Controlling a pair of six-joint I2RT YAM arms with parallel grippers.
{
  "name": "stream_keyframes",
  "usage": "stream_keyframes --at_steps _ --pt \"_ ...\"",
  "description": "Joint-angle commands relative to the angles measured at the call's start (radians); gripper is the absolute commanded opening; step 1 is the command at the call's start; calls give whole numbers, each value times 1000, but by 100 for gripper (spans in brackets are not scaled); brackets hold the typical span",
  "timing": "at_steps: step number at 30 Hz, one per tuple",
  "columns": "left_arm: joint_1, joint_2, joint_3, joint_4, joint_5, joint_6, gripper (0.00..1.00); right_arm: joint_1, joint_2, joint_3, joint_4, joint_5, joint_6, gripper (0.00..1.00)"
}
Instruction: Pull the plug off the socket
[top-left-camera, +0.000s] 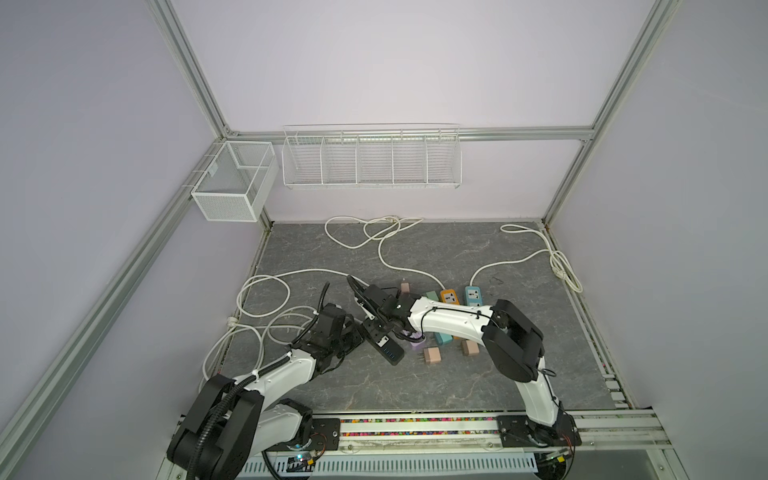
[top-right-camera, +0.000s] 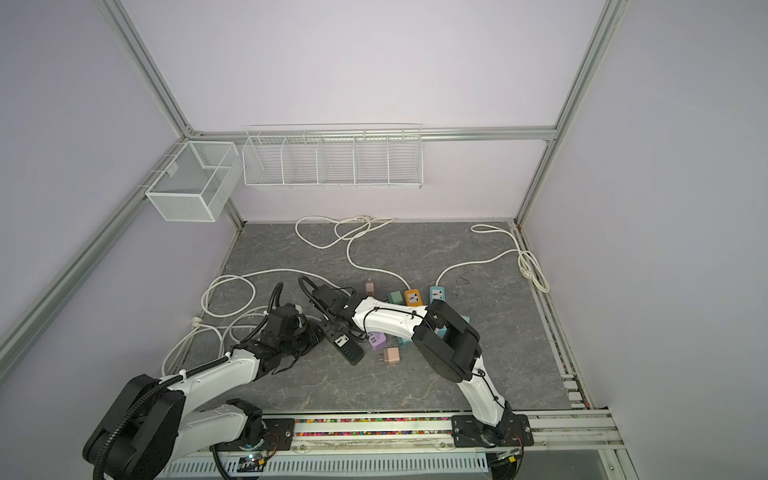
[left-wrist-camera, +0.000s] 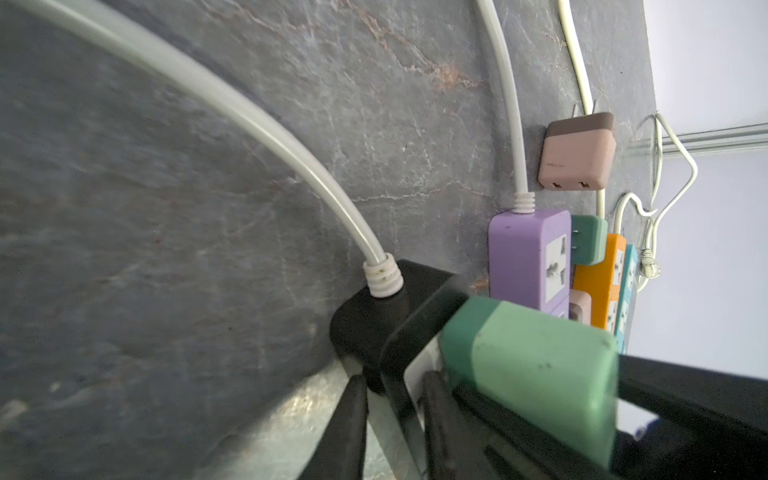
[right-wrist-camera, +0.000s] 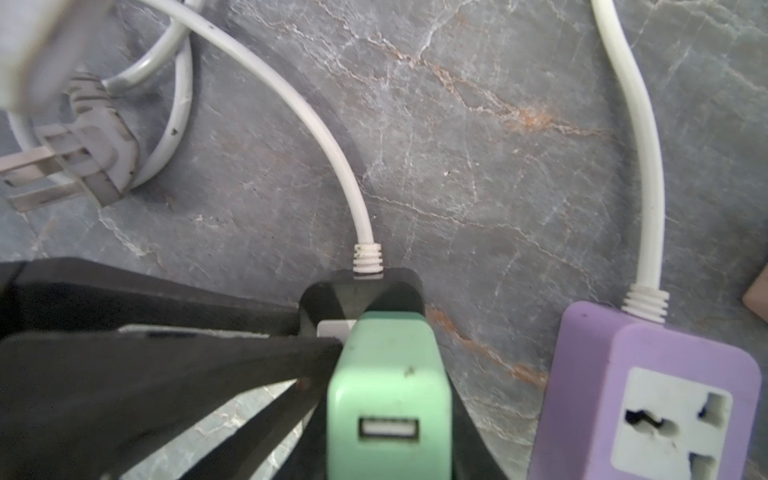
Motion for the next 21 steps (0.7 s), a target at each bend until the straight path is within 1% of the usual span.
stream_keyframes --at_steps 1,4,6,10,13,15,17,21 --pt "-10 19 -41 -129 -30 2 24 5 -10 14 -6 -30 -6 22" --pt "-13 16 -41 -133 -31 1 24 -39 -50 -31 27 -64 15 22" --pt "-17 17 -43 -129 -37 -2 24 -50 -59 -36 25 -56 16 22" --pt "-19 23 -42 -123 -41 -5 24 -9 -34 4 -12 -30 2 21" --pt "-19 28 -38 -125 -40 -6 24 36 -4 36 -25 -35 -8 21" --pt "-19 27 -37 -131 -43 -5 23 44 -4 40 -28 -24 -11 20" --pt "-21 22 -40 -136 -45 -6 23 33 -19 33 -26 -4 -14 20" --pt "-22 15 -41 -142 -45 -4 23 -24 -58 -3 -6 -51 6 21"
